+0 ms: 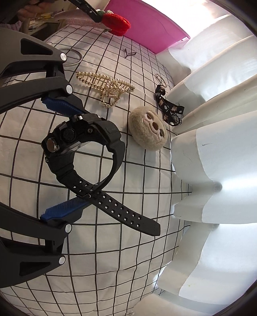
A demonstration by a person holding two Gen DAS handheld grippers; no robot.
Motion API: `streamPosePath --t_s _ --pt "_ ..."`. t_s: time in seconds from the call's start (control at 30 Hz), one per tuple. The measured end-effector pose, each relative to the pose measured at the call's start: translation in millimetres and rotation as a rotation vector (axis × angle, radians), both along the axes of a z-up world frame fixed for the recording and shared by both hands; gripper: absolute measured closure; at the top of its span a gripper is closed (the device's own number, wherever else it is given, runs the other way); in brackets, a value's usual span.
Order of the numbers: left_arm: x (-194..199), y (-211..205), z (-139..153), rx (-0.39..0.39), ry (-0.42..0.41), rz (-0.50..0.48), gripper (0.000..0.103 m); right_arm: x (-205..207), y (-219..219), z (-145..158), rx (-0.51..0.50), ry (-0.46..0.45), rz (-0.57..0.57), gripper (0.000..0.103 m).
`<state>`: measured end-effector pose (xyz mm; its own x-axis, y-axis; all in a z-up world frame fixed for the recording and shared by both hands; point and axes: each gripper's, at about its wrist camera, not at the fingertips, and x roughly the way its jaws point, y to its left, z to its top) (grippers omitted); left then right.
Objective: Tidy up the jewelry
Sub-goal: 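Lift and carry the headband and watch toward the pink tub with both tools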
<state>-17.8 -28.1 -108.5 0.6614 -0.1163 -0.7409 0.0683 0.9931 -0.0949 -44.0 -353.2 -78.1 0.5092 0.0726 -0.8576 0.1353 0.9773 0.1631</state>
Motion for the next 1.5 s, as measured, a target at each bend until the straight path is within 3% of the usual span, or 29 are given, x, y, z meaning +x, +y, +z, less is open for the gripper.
streamPosePath --t_s 0.57,0.8,1.13,1.5 --pt "-31 -26 110 -0.035 -0.143 -0.033 0.09 -3 15 102 0.051 -0.128 0.149 0.031" --pt "-48 -24 157 -0.045 -0.227 -0.01 0.09 12 46 141 0.086 -0.196 0.265 0.031" --pt "-43 41 214 -0.029 -0.312 0.104 0.09 59 141 179 0.195 -0.25 0.458 0.031" --pt "24 152 226 -0.053 -0.301 0.172 0.09 138 294 208 0.223 -0.249 0.625 0.031"
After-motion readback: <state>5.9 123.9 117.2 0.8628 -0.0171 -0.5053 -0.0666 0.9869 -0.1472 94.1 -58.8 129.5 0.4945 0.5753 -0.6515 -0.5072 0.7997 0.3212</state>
